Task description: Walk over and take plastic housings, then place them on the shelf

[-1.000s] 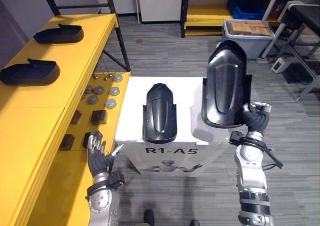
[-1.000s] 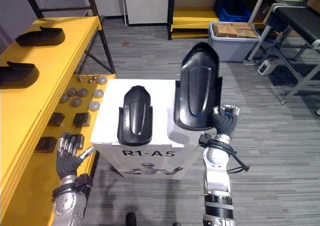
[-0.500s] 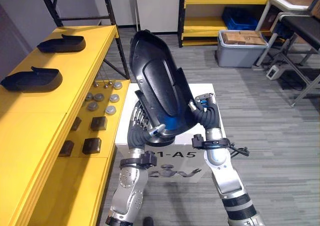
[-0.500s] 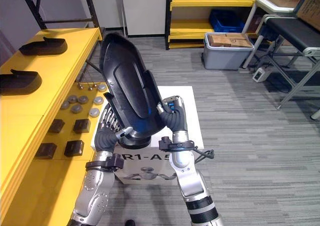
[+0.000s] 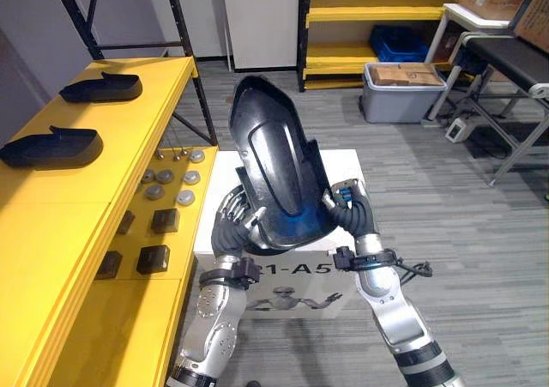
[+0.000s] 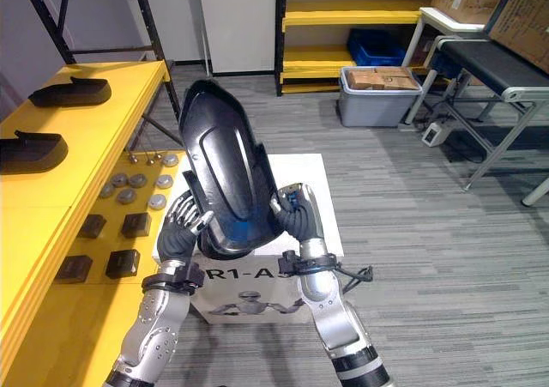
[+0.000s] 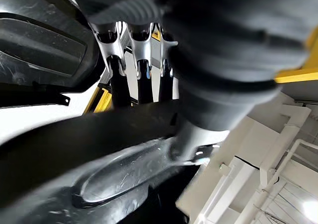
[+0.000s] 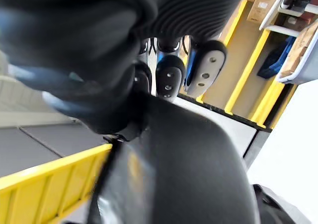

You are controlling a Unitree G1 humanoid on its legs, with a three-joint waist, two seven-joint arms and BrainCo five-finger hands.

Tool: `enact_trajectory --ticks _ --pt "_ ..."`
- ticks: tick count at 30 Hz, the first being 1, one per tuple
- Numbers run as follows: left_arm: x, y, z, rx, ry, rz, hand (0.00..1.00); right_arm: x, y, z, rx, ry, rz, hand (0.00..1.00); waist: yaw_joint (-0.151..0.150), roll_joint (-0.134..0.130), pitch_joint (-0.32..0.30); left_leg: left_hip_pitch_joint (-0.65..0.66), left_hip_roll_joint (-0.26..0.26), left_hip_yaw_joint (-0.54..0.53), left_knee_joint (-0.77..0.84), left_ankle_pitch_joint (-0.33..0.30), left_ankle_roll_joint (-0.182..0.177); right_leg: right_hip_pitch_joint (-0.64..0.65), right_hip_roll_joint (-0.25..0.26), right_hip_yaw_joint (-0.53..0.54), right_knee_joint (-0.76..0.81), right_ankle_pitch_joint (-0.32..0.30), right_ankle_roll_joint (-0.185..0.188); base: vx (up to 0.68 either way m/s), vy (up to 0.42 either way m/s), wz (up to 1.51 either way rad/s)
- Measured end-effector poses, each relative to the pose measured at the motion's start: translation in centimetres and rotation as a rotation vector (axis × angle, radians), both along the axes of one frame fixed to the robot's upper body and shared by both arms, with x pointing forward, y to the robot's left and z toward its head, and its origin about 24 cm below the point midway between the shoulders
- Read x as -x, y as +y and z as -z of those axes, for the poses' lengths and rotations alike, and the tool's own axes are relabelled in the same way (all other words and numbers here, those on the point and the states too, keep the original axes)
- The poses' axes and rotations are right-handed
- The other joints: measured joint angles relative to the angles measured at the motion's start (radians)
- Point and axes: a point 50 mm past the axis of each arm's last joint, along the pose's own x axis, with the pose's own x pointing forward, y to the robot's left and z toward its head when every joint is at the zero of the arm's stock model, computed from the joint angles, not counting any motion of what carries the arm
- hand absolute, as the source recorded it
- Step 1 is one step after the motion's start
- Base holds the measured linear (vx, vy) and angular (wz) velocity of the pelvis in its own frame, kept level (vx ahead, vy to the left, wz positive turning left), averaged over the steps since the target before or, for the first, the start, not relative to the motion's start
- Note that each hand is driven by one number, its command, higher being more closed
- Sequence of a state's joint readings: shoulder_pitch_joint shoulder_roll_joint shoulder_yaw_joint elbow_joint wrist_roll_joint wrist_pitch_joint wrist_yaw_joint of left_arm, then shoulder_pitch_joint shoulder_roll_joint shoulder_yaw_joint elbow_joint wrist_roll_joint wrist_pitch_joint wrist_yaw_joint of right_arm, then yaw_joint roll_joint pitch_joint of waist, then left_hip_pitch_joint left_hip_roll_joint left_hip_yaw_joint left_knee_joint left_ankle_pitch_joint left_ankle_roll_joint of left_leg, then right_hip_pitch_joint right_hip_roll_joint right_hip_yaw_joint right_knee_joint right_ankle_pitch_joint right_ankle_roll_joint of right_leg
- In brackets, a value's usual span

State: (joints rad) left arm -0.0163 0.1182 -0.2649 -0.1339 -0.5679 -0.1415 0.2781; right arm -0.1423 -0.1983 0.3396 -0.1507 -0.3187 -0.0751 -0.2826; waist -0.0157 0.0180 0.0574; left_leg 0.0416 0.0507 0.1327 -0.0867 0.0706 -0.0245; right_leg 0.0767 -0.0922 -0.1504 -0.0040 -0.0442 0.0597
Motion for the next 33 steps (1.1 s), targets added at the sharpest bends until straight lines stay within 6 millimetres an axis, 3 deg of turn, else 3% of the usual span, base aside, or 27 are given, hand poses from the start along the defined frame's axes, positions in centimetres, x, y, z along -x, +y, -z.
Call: enact_trajectory --ticks 10,11,21,29,31,33 --pt "-0.1 0.2 1.2 0.028 0.075 0.013 1.0 0.9 0.7 0.8 0.001 0.015 -0.051 1.0 -0.018 -0.003 -0.026 -0.003 0.0 0.0 0.0 0.002 0.002 -0.008 -0.001 0.001 0.01 0.0 0.0 -0.02 0.002 -0.01" --pt "-0.1 0.1 1.3 0.026 0.083 0.016 1.0 0.9 0.7 0.9 0.002 0.017 -0.051 0.0 -0.019 -0.003 -0.027 -0.003 0.0 0.0 0.0 0.003 0.003 -0.008 -0.001 0.001 0.012 0.0 0.0 -0.04 0.005 0.0" --pt "-0.1 0.2 1.8 -0.035 0.102 0.029 1.0 1.3 0.5 0.7 -0.036 0.03 -0.119 0.0 -0.018 -0.01 -0.033 -0.002 0.001 0.0 0.0 0.005 0.002 -0.009 -0.001 0.001 0.015 0.0 0.0 -0.01 0.002 0.0" --pt "0.1 -1.7 -0.2 -0.081 -0.033 0.089 1.0 1.7 -2.0 -4.0 -0.334 -0.094 -0.182 0.0 -0.017 -0.011 -0.033 0.003 0.002 0.003 0.0 0.005 0.002 -0.009 0.0 0.006 0.018 0.0 0.0 0.0 0.0 -0.01" --pt "0.1 -1.5 -0.2 -0.106 -0.04 0.073 1.0 2.0 -3.4 -5.7 -0.447 -0.177 -0.159 0.0 -0.02 -0.011 -0.033 0.005 0.004 0.005 0.0 0.005 0.002 -0.009 0.002 0.008 0.019 0.0 0.0 0.0 0.0 -0.04" --pt "0.8 -0.1 0.9 -0.194 -0.009 0.025 1.0 2.7 -7.2 -8.5 -0.557 -0.377 -0.037 0.0 -0.028 -0.011 -0.033 0.005 0.004 0.007 0.0 0.005 0.002 -0.009 0.002 0.009 0.019 0.0 0.0 0.0 0.0 0.0"
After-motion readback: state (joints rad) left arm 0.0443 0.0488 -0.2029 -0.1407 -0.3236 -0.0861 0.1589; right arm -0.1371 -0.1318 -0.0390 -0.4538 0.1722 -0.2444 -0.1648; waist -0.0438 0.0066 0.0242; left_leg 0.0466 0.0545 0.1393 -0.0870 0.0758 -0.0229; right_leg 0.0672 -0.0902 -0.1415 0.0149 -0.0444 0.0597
